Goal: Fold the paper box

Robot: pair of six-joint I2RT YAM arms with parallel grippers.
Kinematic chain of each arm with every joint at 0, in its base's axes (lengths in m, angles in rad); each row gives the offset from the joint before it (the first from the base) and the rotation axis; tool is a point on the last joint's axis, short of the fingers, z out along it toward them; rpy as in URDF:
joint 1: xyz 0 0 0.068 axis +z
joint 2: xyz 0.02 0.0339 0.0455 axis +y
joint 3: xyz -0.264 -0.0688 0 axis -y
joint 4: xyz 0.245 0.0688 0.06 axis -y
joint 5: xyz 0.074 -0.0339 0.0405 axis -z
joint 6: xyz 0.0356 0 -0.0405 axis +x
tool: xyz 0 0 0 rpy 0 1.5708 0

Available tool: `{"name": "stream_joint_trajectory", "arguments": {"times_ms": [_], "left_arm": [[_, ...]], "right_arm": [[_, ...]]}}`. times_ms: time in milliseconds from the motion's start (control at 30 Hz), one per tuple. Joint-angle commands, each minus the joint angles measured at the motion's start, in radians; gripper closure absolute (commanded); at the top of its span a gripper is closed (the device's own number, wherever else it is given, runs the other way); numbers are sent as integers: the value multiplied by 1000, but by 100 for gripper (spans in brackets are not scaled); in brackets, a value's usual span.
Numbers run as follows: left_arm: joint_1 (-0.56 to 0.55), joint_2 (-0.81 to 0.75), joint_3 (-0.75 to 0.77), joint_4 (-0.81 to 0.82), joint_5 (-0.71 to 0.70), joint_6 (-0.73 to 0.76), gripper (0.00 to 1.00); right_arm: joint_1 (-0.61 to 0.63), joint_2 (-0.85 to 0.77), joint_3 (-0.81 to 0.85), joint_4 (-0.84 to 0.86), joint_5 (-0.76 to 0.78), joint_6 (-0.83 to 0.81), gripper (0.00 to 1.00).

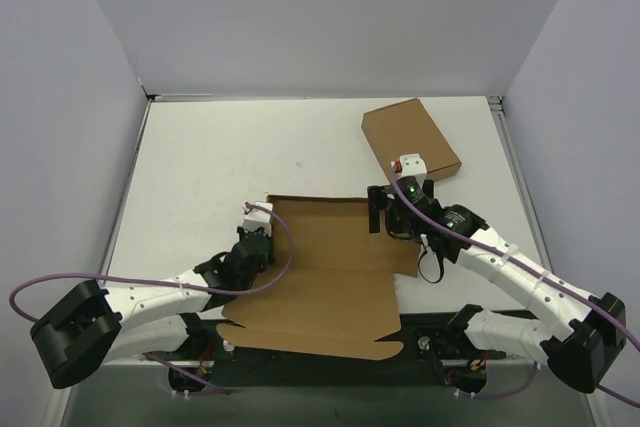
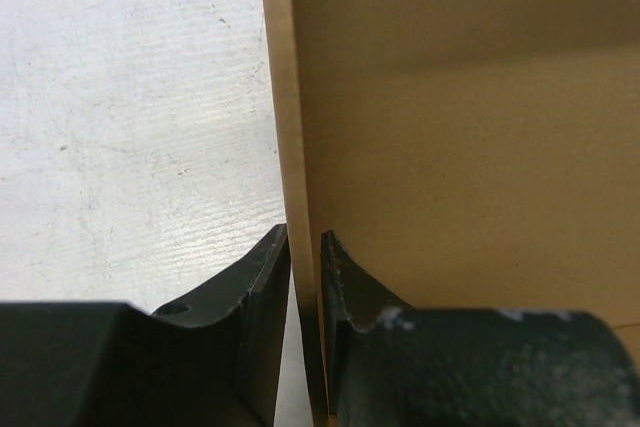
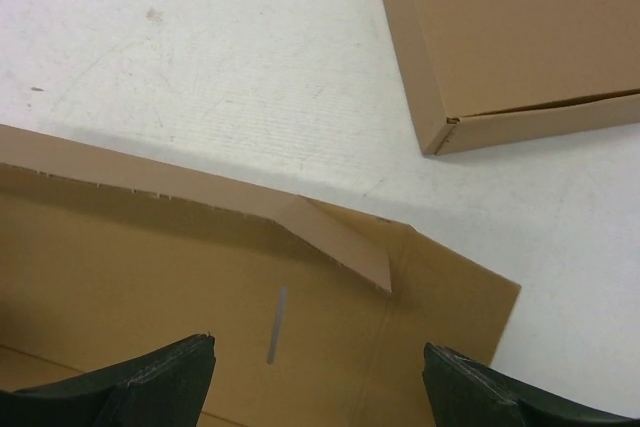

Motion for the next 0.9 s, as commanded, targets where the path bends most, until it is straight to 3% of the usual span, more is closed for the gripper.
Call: {"name": "stream_joint_trajectory", "arguments": {"times_ms": [0,267,500,867], "left_arm": [[-37,-24,-31,115,-84,8,71],[-101,-30,-70,192,-169,25,71],[-115,-30,-54,150,-210,1,71],[-126,-30,-19,74,-239,-34,71]], "right_arm": [[-8,-26,41,79,-48,31,13],[-94,27,87,114,-135,145,14],[-146,25,64,84,-279,243,18],[-91,-271,-3,-57,-151,323,21]]}}
